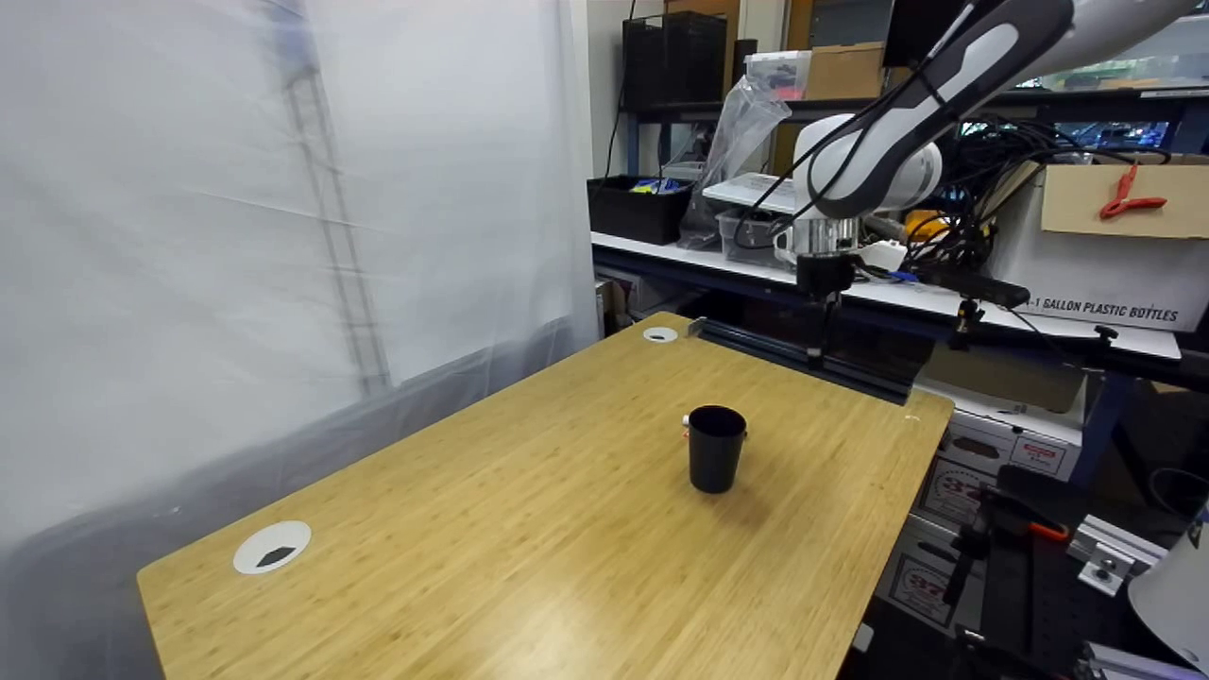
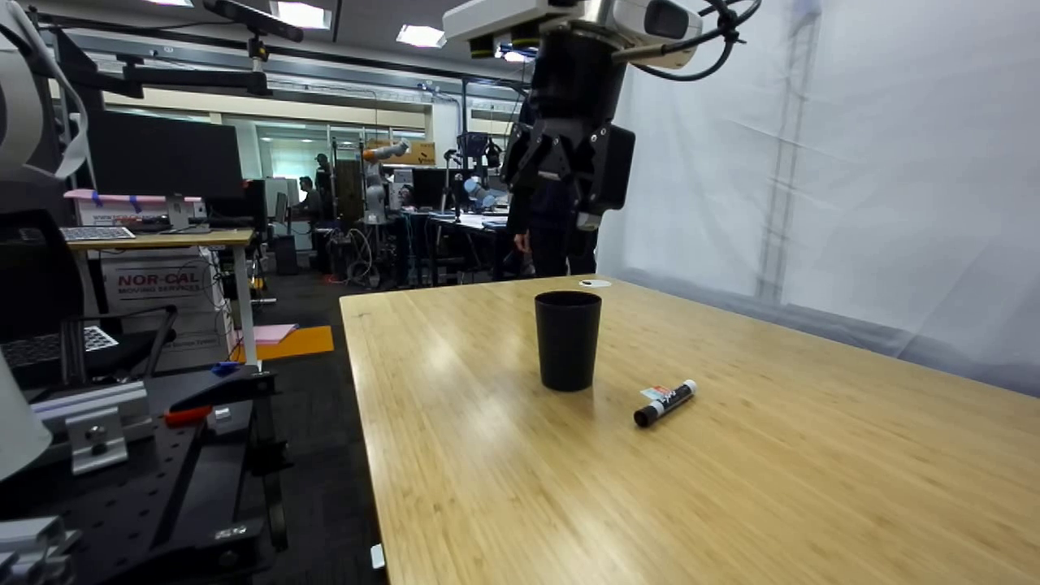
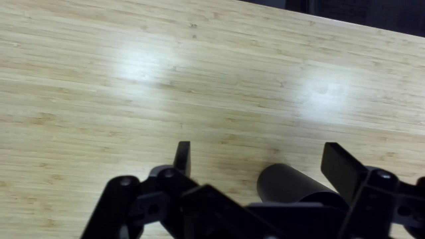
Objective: Get the marker from the table and place it in the blue cup
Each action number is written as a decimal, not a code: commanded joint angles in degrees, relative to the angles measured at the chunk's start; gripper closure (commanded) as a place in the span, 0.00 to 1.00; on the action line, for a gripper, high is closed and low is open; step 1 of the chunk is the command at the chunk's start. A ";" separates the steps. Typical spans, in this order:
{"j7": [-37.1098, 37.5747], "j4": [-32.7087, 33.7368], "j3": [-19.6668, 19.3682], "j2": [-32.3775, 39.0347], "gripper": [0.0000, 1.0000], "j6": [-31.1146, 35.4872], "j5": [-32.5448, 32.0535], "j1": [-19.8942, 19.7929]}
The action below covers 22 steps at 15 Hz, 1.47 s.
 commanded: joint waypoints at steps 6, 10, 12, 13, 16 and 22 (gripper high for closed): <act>3.25 15.23 3.03 15.28 0.00 1.32 -1.54 -1.82; 5.08 21.44 4.30 20.20 0.00 0.60 -2.17 -2.09; 6.31 23.24 4.37 21.43 0.00 -0.43 -2.59 -2.17; 5.47 20.84 4.88 20.53 0.00 2.38 -2.17 -2.32; 5.94 22.13 4.86 21.33 0.00 1.40 -2.35 -2.47; 5.12 22.23 5.22 21.96 0.00 1.92 -1.88 -2.77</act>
